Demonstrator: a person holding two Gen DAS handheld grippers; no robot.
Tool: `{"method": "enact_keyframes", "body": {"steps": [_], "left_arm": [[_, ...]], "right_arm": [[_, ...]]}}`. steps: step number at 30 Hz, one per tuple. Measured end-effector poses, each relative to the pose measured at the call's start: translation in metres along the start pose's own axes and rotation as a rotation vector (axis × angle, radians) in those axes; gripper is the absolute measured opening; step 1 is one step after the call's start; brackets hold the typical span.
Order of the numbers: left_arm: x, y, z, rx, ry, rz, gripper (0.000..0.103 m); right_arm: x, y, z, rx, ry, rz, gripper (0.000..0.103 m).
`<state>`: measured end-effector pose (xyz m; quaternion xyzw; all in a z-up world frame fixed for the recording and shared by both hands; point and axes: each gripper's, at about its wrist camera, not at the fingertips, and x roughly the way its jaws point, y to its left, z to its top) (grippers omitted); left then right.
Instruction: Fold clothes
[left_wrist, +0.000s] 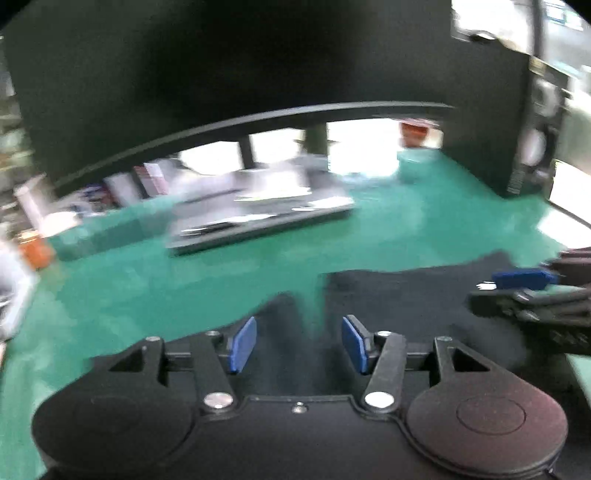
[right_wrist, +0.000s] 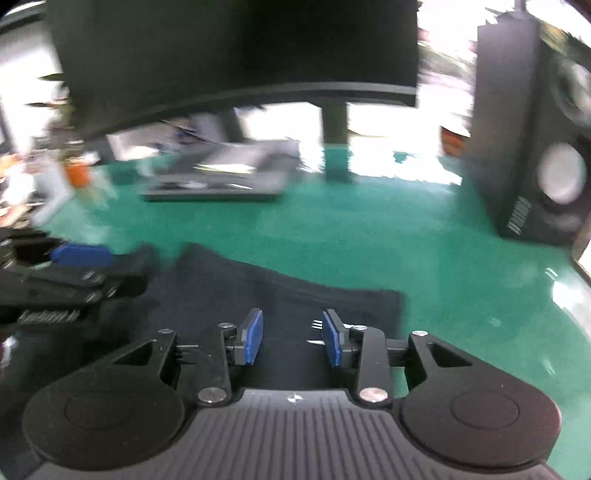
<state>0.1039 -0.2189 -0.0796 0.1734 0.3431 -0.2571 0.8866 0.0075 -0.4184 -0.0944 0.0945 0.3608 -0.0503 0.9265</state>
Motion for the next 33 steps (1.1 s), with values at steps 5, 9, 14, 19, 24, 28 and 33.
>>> {"method": "enact_keyframes", "body": {"steps": [5, 9, 14, 19, 24, 28, 33], "left_arm": [[0.001, 0.047, -0.027, -0.054, 0.088, 0.197, 0.051], [0.003, 0.065, -0.04, -0.109, 0.127, 0.24, 0.051], [0.004, 0.07, -0.05, -0.101, 0.136, 0.254, 0.053], [0.006, 0.075, -0.049, -0.106, 0.144, 0.251, 0.058], [0.007, 0.079, -0.052, -0.126, 0.147, 0.271, 0.072], [0.006, 0.084, -0.051, -0.146, 0.153, 0.281, 0.057], [-0.005, 0.084, -0.045, -0.184, 0.101, 0.222, 0.038]], "right_arm": [[0.014, 0.044, 0.002, -0.064, 0.026, 0.141, 0.035], [0.027, 0.076, 0.005, -0.125, 0.05, 0.214, 0.034], [0.03, 0.106, 0.002, -0.193, 0.079, 0.255, 0.034], [0.035, 0.116, -0.001, -0.223, 0.092, 0.236, 0.035], [0.036, 0.122, -0.005, -0.291, 0.078, 0.207, 0.034], [0.03, 0.103, 0.0, -0.184, 0.071, 0.217, 0.033], [0.023, 0.069, 0.01, -0.095, -0.003, 0.119, 0.032]]}}
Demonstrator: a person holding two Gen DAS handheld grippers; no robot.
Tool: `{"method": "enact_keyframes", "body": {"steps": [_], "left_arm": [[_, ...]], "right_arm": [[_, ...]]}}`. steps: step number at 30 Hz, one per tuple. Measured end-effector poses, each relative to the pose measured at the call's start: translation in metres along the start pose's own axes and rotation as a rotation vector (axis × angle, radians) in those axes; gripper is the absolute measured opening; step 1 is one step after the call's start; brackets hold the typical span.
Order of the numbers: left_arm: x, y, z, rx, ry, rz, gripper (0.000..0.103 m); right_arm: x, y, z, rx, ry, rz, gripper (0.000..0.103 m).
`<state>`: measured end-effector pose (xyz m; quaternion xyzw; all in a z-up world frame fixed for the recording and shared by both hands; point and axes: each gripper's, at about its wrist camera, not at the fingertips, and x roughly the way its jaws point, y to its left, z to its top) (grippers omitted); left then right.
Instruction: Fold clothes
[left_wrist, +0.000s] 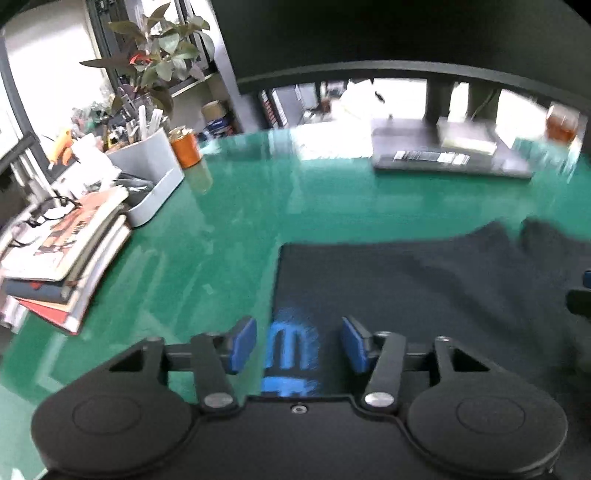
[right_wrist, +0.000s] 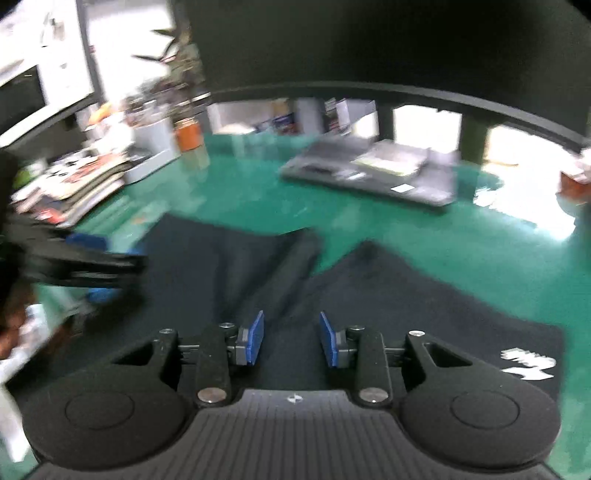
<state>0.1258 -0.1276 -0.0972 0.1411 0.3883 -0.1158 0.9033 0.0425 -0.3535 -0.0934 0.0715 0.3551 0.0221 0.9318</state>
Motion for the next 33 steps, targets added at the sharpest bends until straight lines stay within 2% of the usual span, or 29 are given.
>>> {"method": "enact_keyframes", "body": {"steps": [3, 5, 7, 13, 16, 17, 19, 21, 24, 27, 30, 31, 33], "left_arm": [[0.007, -0.011, 0.001, 0.052, 0.006, 0.007, 0.038], [0.013, -0.017, -0.002, 0.09, 0.018, 0.028, 0.039], [0.012, -0.015, -0.004, 0.09, 0.005, 0.037, 0.042], [0.015, -0.003, 0.001, 0.066, 0.011, 0.104, 0.047], [0.012, -0.002, 0.002, 0.076, 0.008, 0.121, 0.046], [0.006, 0.0, 0.001, 0.072, -0.002, 0.111, 0.046], [-0.012, 0.003, -0.001, 0.066, -0.024, 0.063, 0.047], [-0.043, -0.004, -0.015, 0.111, -0.032, -0.002, 0.047], [-0.063, -0.015, -0.036, 0.169, -0.016, -0.043, 0.047], [-0.078, -0.03, -0.063, 0.235, 0.013, -0.047, 0.047], [-0.079, -0.037, -0.083, 0.239, 0.049, -0.038, 0.048], [-0.078, -0.037, -0.085, 0.244, 0.048, -0.029, 0.053], [-0.079, -0.036, -0.091, 0.255, 0.034, -0.004, 0.054]], "right_arm": [[0.008, -0.019, 0.006, 0.031, 0.005, -0.074, 0.032], [0.018, -0.027, 0.007, 0.008, 0.025, -0.123, 0.032], [0.027, -0.037, 0.005, -0.006, 0.047, -0.181, 0.032], [0.027, -0.057, 0.005, 0.049, 0.032, -0.258, 0.033], [0.024, -0.06, 0.005, 0.079, 0.041, -0.236, 0.035], [0.017, -0.062, 0.003, 0.098, 0.034, -0.204, 0.035], [-0.007, -0.059, -0.004, 0.101, 0.021, -0.145, 0.035], [-0.035, -0.052, -0.015, 0.066, 0.023, -0.098, 0.035], [-0.077, -0.042, -0.042, 0.001, 0.038, -0.02, 0.037], [-0.107, -0.034, -0.076, -0.037, 0.075, -0.012, 0.038], [-0.116, -0.03, -0.1, -0.021, 0.117, -0.004, 0.038], [-0.116, -0.028, -0.106, -0.02, 0.134, -0.006, 0.038], [-0.117, -0.023, -0.114, -0.066, 0.13, -0.045, 0.038]]}}
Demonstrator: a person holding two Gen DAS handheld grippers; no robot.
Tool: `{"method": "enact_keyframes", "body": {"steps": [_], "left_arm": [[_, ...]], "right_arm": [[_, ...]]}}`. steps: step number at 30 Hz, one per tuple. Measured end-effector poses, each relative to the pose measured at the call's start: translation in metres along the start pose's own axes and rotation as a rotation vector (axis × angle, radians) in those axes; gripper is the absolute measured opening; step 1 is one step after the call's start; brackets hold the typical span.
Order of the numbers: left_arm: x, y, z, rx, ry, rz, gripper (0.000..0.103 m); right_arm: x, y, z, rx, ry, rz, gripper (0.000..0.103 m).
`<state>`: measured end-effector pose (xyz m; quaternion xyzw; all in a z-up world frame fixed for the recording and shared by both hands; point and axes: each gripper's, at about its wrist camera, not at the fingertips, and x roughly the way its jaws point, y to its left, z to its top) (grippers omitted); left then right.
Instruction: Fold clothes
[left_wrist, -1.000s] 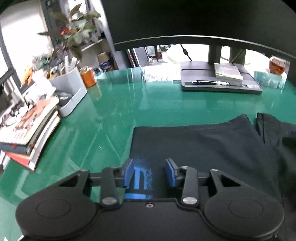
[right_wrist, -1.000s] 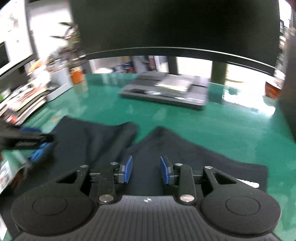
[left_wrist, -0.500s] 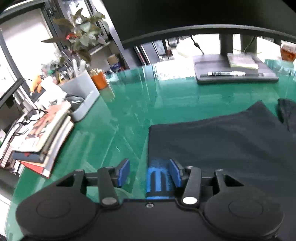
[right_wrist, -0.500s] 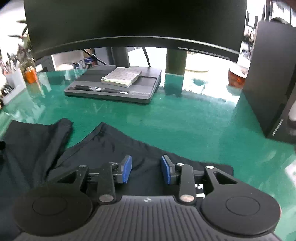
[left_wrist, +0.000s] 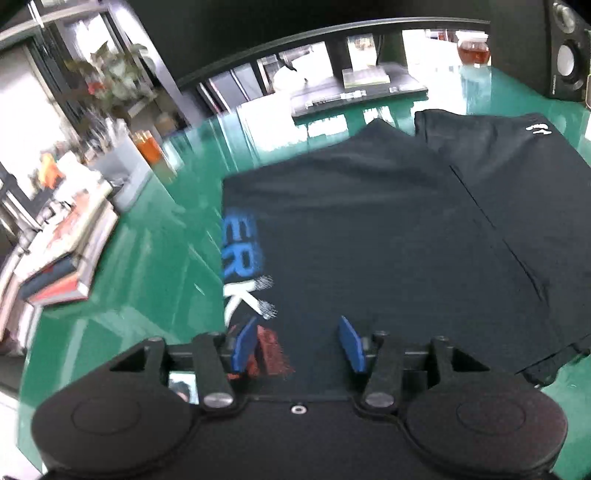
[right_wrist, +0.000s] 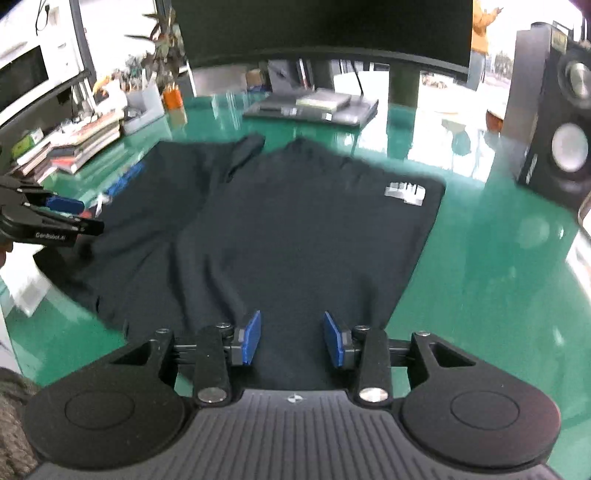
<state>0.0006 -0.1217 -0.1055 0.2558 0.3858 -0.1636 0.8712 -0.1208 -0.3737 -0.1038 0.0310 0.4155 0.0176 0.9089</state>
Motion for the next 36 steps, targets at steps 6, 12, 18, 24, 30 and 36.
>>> {"method": "enact_keyframes", "body": {"steps": [6, 12, 18, 24, 30, 36], "left_arm": [[-0.002, 0.012, -0.015, -0.014, -0.013, 0.024, 0.066], [-0.024, 0.061, -0.009, -0.138, -0.062, -0.051, 0.064], [-0.014, 0.095, -0.007, -0.119, -0.074, -0.036, 0.064], [-0.017, 0.109, -0.011, -0.098, -0.115, -0.096, 0.064], [-0.018, 0.116, -0.021, -0.097, -0.154, -0.17, 0.068], [-0.013, 0.119, -0.02, -0.121, -0.162, -0.193, 0.07]], "right_arm": [[-0.001, -0.021, -0.015, 0.096, 0.003, -0.128, 0.07], [-0.019, 0.003, 0.0, 0.081, -0.062, -0.039, 0.04], [-0.014, 0.097, 0.026, -0.151, -0.053, 0.244, 0.034], [0.032, 0.181, 0.041, -0.403, 0.022, 0.318, 0.034], [0.046, 0.194, 0.047, -0.472, 0.093, 0.278, 0.035], [0.049, 0.196, 0.047, -0.498, 0.128, 0.274, 0.035]]}}
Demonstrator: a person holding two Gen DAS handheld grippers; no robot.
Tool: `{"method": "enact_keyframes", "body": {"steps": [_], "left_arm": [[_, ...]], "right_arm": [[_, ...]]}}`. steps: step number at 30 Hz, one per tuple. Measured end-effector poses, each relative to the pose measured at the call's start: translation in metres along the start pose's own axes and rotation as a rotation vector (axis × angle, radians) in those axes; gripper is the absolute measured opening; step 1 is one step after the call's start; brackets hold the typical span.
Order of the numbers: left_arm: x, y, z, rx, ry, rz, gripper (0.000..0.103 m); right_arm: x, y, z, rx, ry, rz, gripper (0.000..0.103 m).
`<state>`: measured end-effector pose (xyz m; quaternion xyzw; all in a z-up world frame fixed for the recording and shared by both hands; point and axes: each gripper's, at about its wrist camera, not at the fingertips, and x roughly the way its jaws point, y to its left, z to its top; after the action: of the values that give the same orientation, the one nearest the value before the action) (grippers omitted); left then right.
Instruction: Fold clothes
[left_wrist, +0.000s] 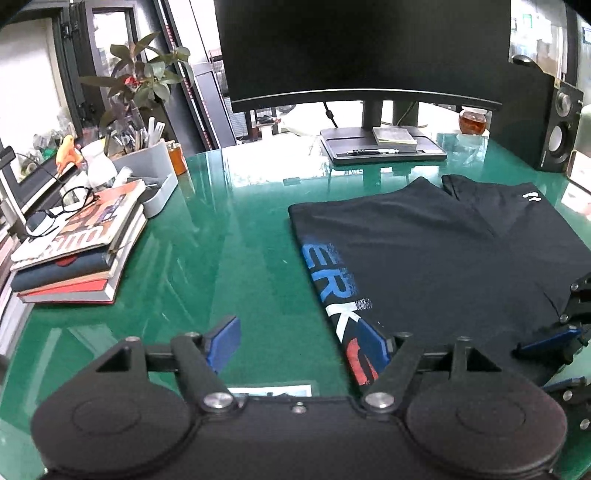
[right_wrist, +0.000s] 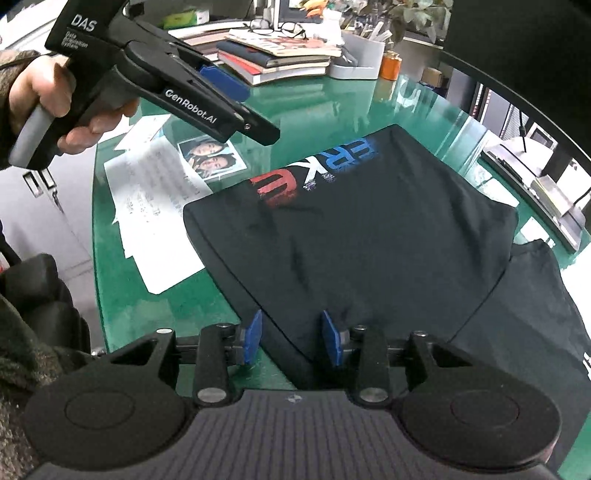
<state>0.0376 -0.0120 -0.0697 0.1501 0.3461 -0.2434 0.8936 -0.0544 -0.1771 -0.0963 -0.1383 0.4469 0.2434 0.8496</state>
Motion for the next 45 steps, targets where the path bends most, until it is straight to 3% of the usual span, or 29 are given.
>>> {"method": "enact_keyframes", "body": {"steps": [5, 8, 14, 18, 21, 23, 26, 28, 30, 34, 38, 41, 42, 45], "left_arm": [[-0.001, 0.0, 0.005, -0.019, -0.024, 0.021, 0.073], [-0.005, 0.0, 0.01, -0.049, -0.038, 0.049, 0.074], [-0.018, -0.002, 0.016, -0.056, -0.062, 0.081, 0.08], [-0.023, -0.01, 0.02, -0.05, -0.057, 0.033, 0.08], [-0.026, -0.027, 0.02, 0.006, -0.047, -0.017, 0.08], [-0.028, -0.038, 0.018, 0.053, -0.045, -0.048, 0.08], [-0.031, -0.057, 0.011, 0.113, -0.03, -0.123, 0.076], [-0.028, -0.067, 0.006, 0.125, -0.012, -0.152, 0.063], [-0.019, -0.074, 0.0, 0.113, 0.022, -0.173, 0.056], [-0.002, -0.076, -0.009, 0.098, 0.101, -0.164, 0.042], [0.007, -0.066, -0.023, 0.077, 0.149, -0.161, 0.047], [0.008, -0.062, -0.022, 0.082, 0.162, -0.155, 0.052], [0.008, -0.06, -0.022, 0.084, 0.167, -0.151, 0.059], [0.012, -0.051, -0.023, 0.051, 0.171, -0.142, 0.074]], "right_arm": [[-0.002, -0.009, 0.005, 0.024, 0.016, 0.064, 0.012], [-0.004, -0.015, 0.009, 0.021, 0.013, 0.104, 0.003], [-0.026, -0.023, 0.02, 0.062, -0.057, 0.215, 0.0], [-0.016, -0.005, 0.011, -0.015, 0.004, 0.286, 0.0], [-0.005, -0.002, 0.002, 0.02, 0.049, 0.312, 0.007], [-0.013, -0.004, -0.003, 0.064, 0.034, 0.321, 0.011], [-0.045, -0.028, -0.026, 0.263, -0.05, 0.219, 0.015], [-0.063, -0.048, -0.046, 0.414, -0.086, 0.116, 0.015], [-0.073, -0.072, -0.072, 0.572, -0.078, -0.035, 0.015], [-0.08, -0.099, -0.104, 0.742, -0.048, -0.218, 0.012], [-0.078, -0.089, -0.117, 0.691, -0.02, -0.269, 0.011], [-0.081, -0.094, -0.129, 0.755, -0.05, -0.297, 0.01], [-0.081, -0.097, -0.132, 0.773, -0.055, -0.303, 0.0], [-0.082, -0.106, -0.141, 0.818, -0.061, -0.314, 0.0]]}}
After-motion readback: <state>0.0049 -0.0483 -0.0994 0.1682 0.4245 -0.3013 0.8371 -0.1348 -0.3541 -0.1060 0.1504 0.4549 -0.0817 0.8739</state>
